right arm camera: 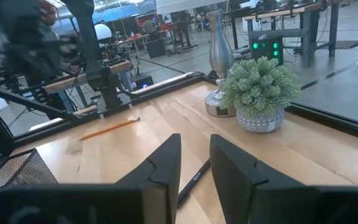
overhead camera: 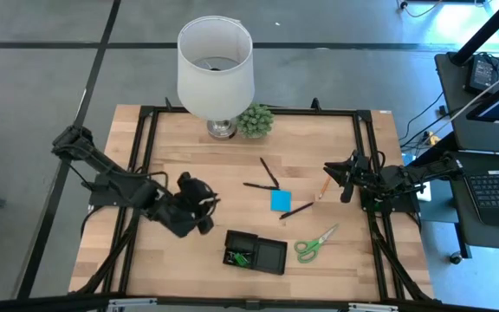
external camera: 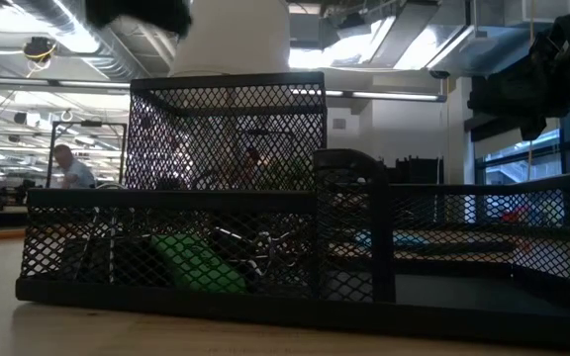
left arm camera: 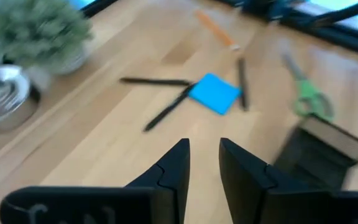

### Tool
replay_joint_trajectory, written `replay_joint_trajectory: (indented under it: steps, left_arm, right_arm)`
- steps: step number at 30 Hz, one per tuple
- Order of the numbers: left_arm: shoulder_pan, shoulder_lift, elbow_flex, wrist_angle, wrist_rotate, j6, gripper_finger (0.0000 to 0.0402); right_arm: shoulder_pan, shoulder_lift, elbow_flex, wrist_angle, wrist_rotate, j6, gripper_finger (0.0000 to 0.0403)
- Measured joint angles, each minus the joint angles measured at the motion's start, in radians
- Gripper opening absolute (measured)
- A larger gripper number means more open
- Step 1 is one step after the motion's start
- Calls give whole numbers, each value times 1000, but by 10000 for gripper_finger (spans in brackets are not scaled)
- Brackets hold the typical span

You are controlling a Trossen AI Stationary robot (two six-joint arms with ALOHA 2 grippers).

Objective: Pick and place office supplies into organizer
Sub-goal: Put the center black pen into the desk organizer

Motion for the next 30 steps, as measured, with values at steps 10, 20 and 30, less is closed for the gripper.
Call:
replay_joint_trajectory:
  steps: [10,20,30]
  left_arm:
    - [105,0,-287,276,136,-136,65]
    - [177,0,-514,626,242,-120,56]
    - [307,0,-635,838,450,61,51]
  right_arm:
    - [0,0,0,0,0,-1,88]
    - [0,0,0,12,-1,103,88]
    - [0,0,0,38,3,124,88]
